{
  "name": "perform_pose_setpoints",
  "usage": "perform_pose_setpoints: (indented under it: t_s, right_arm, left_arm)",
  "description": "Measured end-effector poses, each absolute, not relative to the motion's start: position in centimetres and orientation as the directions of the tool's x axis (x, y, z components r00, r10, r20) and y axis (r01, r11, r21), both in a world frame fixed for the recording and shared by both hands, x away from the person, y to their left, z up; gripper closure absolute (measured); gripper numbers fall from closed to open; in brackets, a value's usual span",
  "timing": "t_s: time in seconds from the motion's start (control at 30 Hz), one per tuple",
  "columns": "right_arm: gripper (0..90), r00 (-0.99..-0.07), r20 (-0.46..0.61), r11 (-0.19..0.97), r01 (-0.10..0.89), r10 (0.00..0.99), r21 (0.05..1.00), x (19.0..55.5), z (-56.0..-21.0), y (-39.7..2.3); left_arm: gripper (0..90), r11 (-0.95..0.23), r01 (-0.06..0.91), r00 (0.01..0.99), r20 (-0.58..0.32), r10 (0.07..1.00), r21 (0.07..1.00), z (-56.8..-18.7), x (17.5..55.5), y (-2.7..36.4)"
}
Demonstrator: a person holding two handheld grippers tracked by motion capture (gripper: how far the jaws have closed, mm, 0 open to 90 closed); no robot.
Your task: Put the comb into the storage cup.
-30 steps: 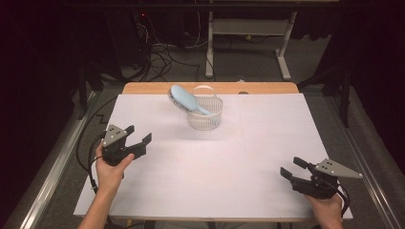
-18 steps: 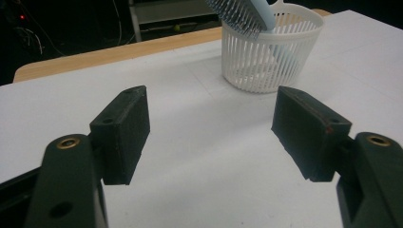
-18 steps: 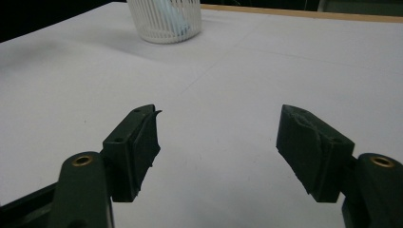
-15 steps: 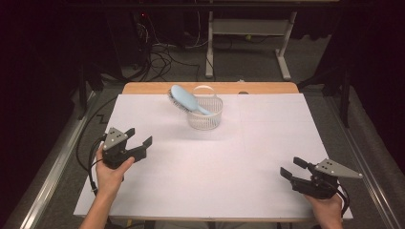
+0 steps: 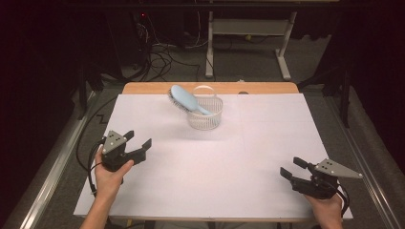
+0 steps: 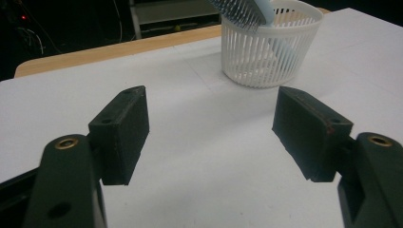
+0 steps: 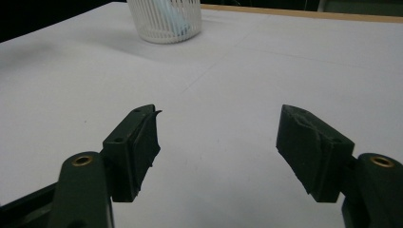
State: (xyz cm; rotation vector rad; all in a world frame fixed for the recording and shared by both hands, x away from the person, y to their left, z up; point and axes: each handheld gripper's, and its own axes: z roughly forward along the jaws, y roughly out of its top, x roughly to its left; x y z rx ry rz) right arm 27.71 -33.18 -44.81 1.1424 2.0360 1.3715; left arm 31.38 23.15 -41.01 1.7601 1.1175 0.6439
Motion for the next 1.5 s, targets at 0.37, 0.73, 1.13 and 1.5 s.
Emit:
perform_pose_setpoints:
  t_s: [0.37,0.73,1.13,1.5]
  right_arm:
    - [31.3,-0.568,0.091,0.171,0.391,0.818,0.904,27.7,-44.8,-33.2]
    - [31.3,-0.567,0.097,0.166,0.393,0.818,0.904,27.7,-44.8,-33.2]
    - [31.3,-0.566,0.096,0.166,0.393,0.819,0.905,27.7,-44.8,-33.2]
    - [31.3,-0.566,0.096,0.165,0.393,0.819,0.905,27.7,-44.8,-33.2]
  left_arm:
    - [28.8,-0.158,0.419,0.446,-0.051,0.894,0.894,-41.6,31.1,23.3]
    - [28.8,-0.164,0.422,0.445,-0.046,0.894,0.891,-41.9,30.7,23.4]
    - [28.8,-0.165,0.436,0.442,-0.051,0.895,0.885,-42.6,30.4,23.7]
    - [28.8,-0.156,0.450,0.434,-0.063,0.899,0.879,-43.2,30.2,24.0]
